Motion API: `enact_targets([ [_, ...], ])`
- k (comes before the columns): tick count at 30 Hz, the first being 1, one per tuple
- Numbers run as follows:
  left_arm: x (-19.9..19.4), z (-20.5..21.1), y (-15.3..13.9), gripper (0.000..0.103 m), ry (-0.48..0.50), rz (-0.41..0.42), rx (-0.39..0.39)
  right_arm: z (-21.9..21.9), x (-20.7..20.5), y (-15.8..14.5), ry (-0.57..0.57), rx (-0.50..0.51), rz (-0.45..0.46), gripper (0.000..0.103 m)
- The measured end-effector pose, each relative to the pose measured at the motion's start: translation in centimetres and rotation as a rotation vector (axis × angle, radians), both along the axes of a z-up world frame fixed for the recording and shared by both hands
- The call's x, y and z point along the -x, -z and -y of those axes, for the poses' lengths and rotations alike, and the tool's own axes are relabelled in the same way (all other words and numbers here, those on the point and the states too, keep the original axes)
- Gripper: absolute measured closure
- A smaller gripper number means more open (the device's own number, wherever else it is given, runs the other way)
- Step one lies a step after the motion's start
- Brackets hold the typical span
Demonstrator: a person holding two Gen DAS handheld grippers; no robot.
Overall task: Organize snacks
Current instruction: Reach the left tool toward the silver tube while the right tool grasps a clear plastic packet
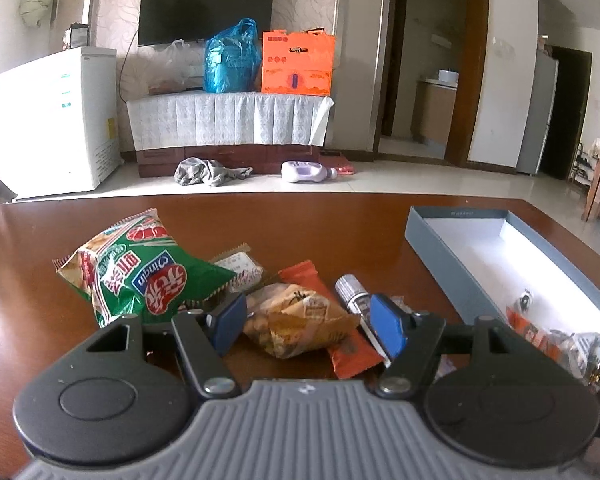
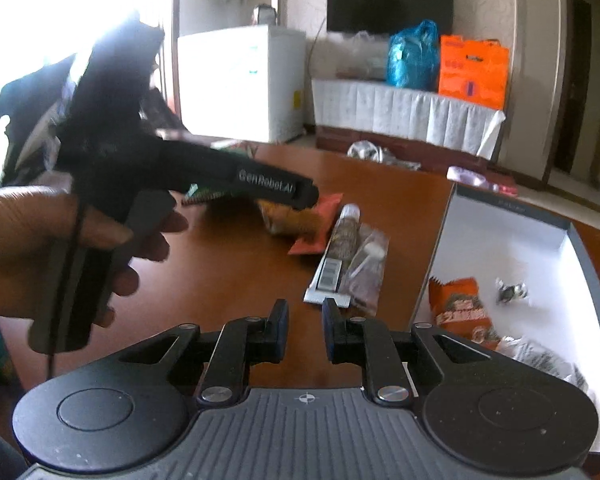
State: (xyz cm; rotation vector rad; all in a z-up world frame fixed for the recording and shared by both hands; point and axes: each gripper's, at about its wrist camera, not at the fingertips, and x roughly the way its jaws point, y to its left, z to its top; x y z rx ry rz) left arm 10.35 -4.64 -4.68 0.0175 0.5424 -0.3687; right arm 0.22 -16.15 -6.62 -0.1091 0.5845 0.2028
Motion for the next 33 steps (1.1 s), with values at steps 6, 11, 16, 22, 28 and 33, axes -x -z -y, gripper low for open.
enact_targets([
  [6,0.1,1.0,0.8,0.035,0.010,-0.020,-0.021,1.6,-1.3,0.3,0.111,0.016,0.006,0.089],
  [11,0.0,1.4,1.1,0.035,0.024,-0.029,-0.024,3.1,-2.6,-0.1,0.199,0.023,0.019,0.094],
  [16,-0.2,1.4,1.3,0.035,0.025,-0.034,-0.023,4.0,-3.4,-0.1,0.260,0.047,0.018,0.094],
  [22,-0.4,1.4,1.3,0.035,0.023,-0.034,-0.019,2.4,-3.9,-0.4,0.174,0.036,0.061,0.084],
  [28,-0.2,1.8,1.4,0.034,0.042,-0.024,-0.045,1.7,-5.5,0.4,0.179,0.043,0.042,0.072],
  [33,-0.4,1.4,1.4,0.035,0.035,-0.026,-0.033,1.1,-7.1,0.6,0.170,0.042,0.030,0.068],
])
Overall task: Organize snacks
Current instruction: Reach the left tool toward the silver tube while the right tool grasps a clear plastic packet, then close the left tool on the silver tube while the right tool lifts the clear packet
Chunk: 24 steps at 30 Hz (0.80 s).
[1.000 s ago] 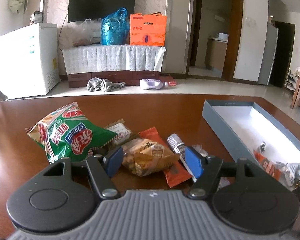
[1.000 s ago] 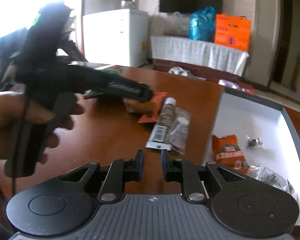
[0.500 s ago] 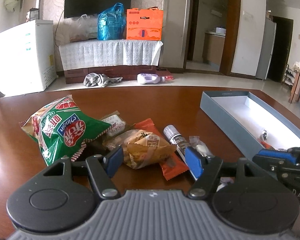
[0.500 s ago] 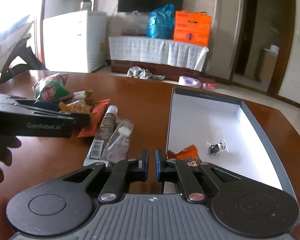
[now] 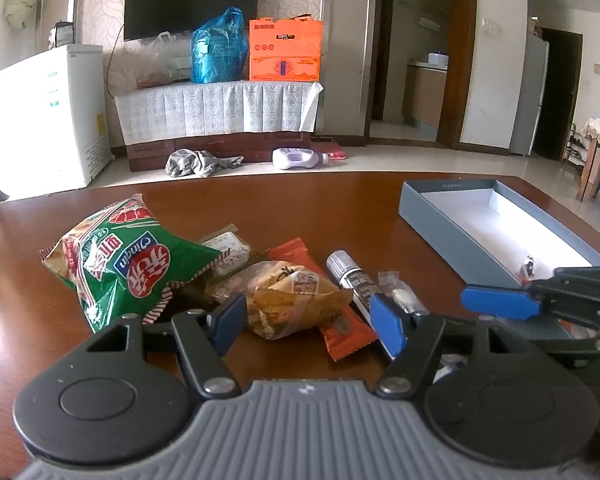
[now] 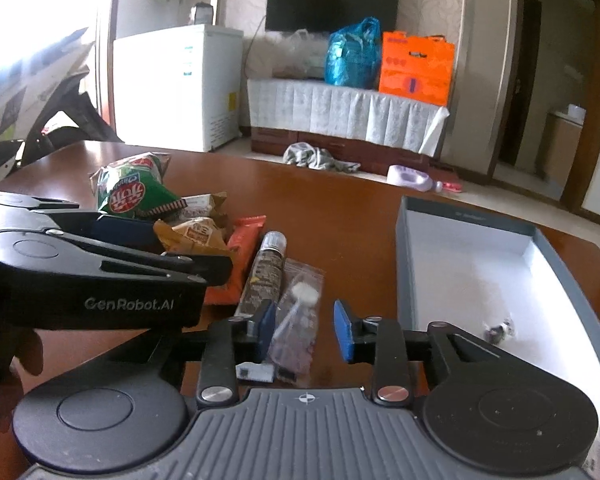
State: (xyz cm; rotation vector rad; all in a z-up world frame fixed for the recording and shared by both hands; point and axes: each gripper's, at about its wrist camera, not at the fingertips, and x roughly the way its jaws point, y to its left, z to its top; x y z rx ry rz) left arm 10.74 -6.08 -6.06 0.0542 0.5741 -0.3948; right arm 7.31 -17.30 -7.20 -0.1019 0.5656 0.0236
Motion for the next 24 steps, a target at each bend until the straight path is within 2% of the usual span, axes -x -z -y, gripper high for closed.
enact_targets([
  [5,-0.1,-0.2,-0.1,0.034,-0.003,0.003,-0.002,-0.5,-0.7,0.7,0.023,0.031,-0.019,0.068],
  [10,-0.1,-0.6,-0.1,0.034,-0.010,0.001,0.005,0.0,-1.1,0.7,0.044,-0.002,-0.025,0.069],
  [12,0.0,-0.6,-0.1,0.034,-0.013,0.001,0.008,-0.2,-1.3,1.2,0.039,0.028,-0.048,0.069],
  [15,0.0,-0.7,-0.1,0.034,-0.010,0.000,0.010,-0.8,-1.4,1.7,0.038,0.096,-0.039,0.068],
  [17,0.1,-0.6,-0.2,0.035,0.002,0.005,0.009,-0.8,-1.4,1.8,0.035,0.106,-0.031,0.068],
  [18,0.1,-0.6,-0.2,0.035,0.008,0.010,0.008,-0.8,-1.4,1.9,0.033,0.112,-0.028,0.070],
  [19,0.2,-0.5,-0.3,0.035,0.014,0.014,0.009,-0.9,-1.4,1.9,0.026,0.121,-0.031,0.088],
  [24,0.5,0.9,-0.7,0.034,0.052,0.044,0.011,-0.8,-0.6,1.9,0.000,0.128,-0.039,0.093],
])
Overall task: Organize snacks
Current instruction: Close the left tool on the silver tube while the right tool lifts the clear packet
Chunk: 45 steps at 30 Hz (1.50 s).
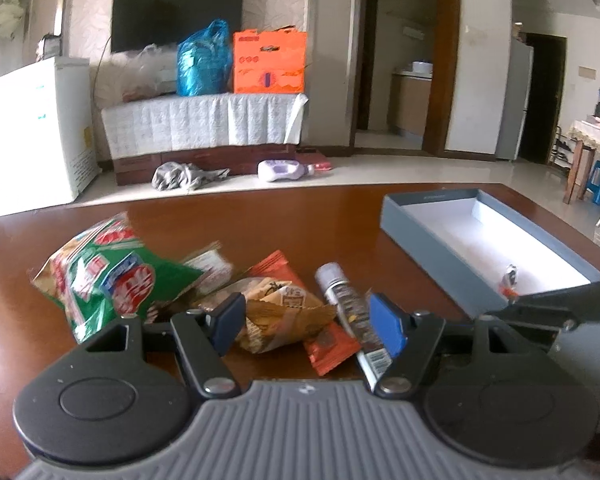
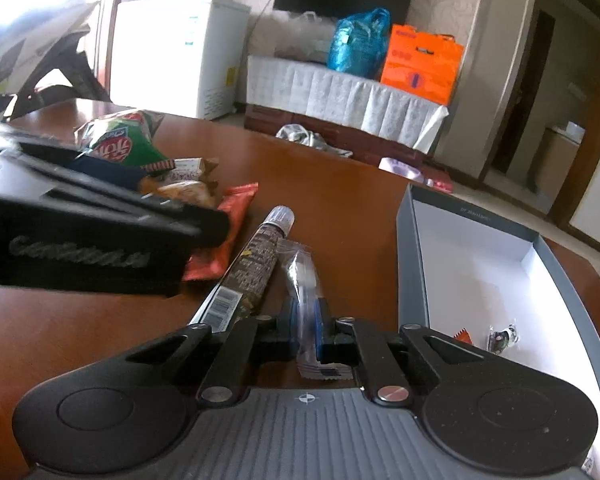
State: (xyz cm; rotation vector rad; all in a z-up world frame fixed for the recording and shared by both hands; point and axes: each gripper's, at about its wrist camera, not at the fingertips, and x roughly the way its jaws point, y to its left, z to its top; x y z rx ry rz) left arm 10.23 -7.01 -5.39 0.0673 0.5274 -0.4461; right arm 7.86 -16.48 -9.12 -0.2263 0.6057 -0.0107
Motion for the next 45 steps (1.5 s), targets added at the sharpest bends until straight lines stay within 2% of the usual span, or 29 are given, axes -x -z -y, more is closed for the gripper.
enact_targets([
  [6,0.0,1.8,-0.5,0.034,0.003,0.015,0.010,0.9,2.1,-0.5,0.001,-0.024,-0.015,0.095],
  [9,0.0,1.9,-1.3,0.034,-0.002,0.023,0.047,0.9,3.0,-0.7,-0.007,-0.022,-0.019,0.095],
  [12,0.6,2.3,-2.1,0.034,0.050,0.038,0.082,1.3,3.4,-0.9,-0.004,-0.040,-0.021,0.095],
  [16,1.2,4.6,-1.1,0.034,0.108,0.026,0.026,1.9,3.5,-1.2,0.007,-0.052,-0.025,0.095],
  [20,0.3,6.3,1.0,0.034,0.072,-0.026,-0.040,2.2,4.2,-1.2,0.008,-0.066,-0.025,0.095],
  [25,-0.6,7.9,2.1,0.034,0.066,-0.066,-0.036,2.1,4.9,-1.3,0.006,-0.066,-0.029,0.095],
  [28,-1.0,8.7,2.5,0.034,0.067,-0.074,-0.065,2.1,5.4,-1.2,0.003,-0.067,-0.029,0.095],
  [30,-1.7,8.7,3.0,0.037,0.035,-0.133,-0.081,2.2,5.5,-1.2,-0.001,-0.066,-0.029,0.096],
  [40,-2.2,6.7,2.8,0.079,0.013,-0.125,-0.060,2.1,5.4,-1.1,-0.012,-0.068,-0.024,0.096],
  [45,-2.0,6.0,2.7,0.079,0.037,-0.120,-0.062,2.0,5.3,-1.2,-0.013,-0.071,-0.025,0.096],
])
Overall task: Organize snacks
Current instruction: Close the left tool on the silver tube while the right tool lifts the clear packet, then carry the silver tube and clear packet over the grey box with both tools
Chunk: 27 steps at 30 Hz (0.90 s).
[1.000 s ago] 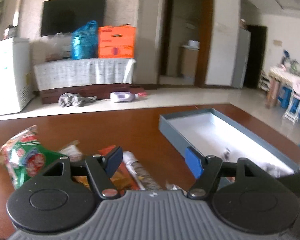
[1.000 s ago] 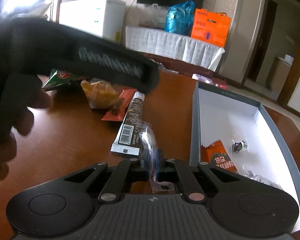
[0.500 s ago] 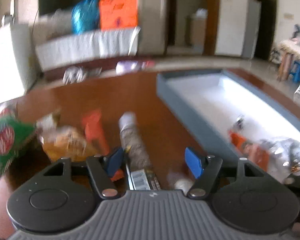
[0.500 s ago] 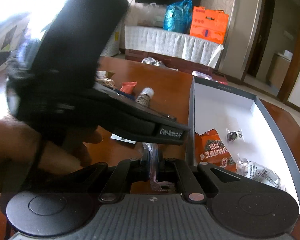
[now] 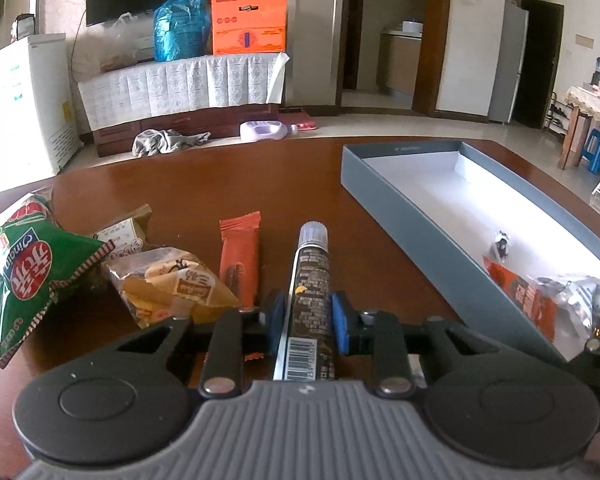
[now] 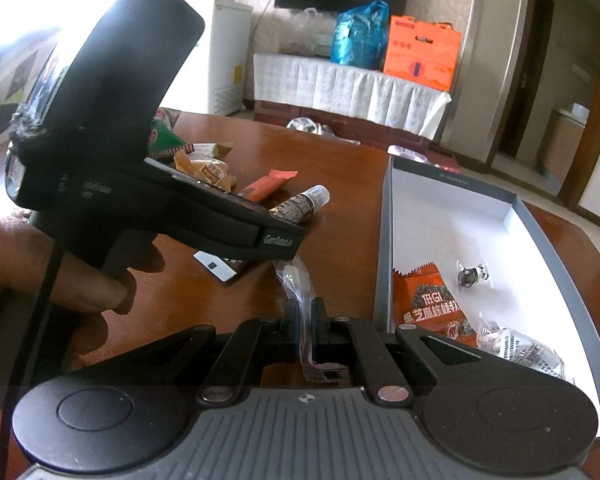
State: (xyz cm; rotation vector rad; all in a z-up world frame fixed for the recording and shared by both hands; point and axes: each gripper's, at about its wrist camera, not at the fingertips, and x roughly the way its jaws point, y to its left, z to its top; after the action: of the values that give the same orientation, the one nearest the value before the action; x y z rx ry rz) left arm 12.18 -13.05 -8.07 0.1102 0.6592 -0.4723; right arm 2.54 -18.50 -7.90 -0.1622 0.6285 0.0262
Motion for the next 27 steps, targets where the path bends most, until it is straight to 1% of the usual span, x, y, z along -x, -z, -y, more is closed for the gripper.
enact_targets([
  [4,0.2,-0.8,-0.3,0.079,0.002,0.008,-0.006,-0.3,0.0,-0.4,-0.006,0.000,0.008,0.096],
  [9,0.9,-1.5,-1.0,0.079,-0.001,0.029,0.005,-0.8,0.1,-0.3,-0.014,0.008,0.005,0.096],
  [14,1.2,-2.1,-1.3,0.079,0.001,0.029,0.012,-1.0,0.4,-0.3,-0.016,0.016,0.003,0.097],
  [20,2.1,-3.2,-2.5,0.080,0.018,0.040,0.043,-1.2,0.8,-0.4,-0.031,0.027,-0.002,0.097],
  [24,3.7,-4.1,-2.9,0.080,0.050,0.045,0.007,-1.6,1.5,-0.1,-0.062,0.056,-0.012,0.097],
  [27,4.6,-4.7,-2.8,0.080,0.059,0.049,-0.014,-1.7,1.6,0.2,-0.063,0.059,-0.015,0.097],
])
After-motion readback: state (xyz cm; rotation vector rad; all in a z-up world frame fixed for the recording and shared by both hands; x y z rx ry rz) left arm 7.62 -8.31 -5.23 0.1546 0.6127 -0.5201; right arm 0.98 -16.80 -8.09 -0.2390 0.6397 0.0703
